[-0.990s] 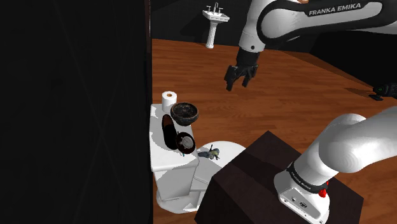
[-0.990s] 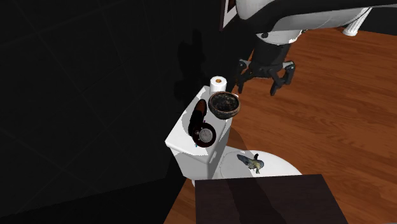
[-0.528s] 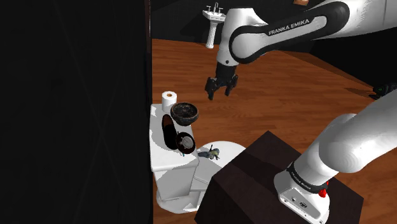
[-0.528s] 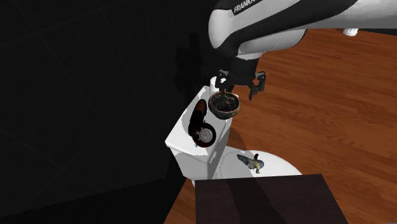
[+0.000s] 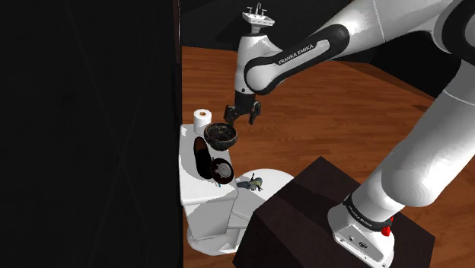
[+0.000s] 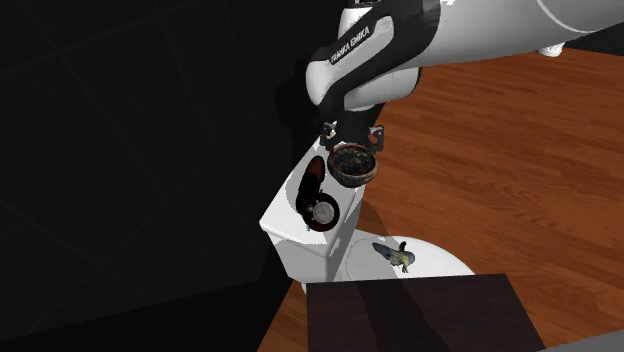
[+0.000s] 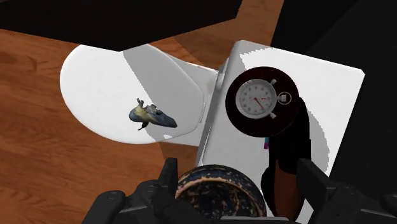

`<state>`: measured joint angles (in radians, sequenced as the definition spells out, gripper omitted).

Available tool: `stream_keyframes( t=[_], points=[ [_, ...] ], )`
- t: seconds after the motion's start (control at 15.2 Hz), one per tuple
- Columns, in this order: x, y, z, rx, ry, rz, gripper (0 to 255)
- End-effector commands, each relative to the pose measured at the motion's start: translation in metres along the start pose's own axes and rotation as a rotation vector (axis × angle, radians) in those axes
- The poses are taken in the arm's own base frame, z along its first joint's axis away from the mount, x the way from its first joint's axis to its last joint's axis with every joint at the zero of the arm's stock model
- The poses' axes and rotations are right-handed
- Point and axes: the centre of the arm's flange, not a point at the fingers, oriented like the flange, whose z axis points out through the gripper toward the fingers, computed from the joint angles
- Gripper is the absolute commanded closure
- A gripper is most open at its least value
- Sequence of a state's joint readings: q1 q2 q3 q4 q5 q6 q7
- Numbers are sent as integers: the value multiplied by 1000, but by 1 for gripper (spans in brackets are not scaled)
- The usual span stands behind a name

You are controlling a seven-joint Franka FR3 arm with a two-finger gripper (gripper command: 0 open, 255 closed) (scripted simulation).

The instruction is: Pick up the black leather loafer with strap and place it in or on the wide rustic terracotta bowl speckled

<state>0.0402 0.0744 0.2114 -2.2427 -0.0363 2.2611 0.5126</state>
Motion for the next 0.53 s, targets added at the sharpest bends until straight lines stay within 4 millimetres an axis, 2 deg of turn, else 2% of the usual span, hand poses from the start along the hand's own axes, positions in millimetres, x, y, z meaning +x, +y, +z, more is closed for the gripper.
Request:
stream_keyframes(
  t=[0.0, 0.46],
  points=[
    [12, -16, 19, -5, -4, 14, 0],
    [63, -58, 87, -22, -18, 60, 0]
  ],
)
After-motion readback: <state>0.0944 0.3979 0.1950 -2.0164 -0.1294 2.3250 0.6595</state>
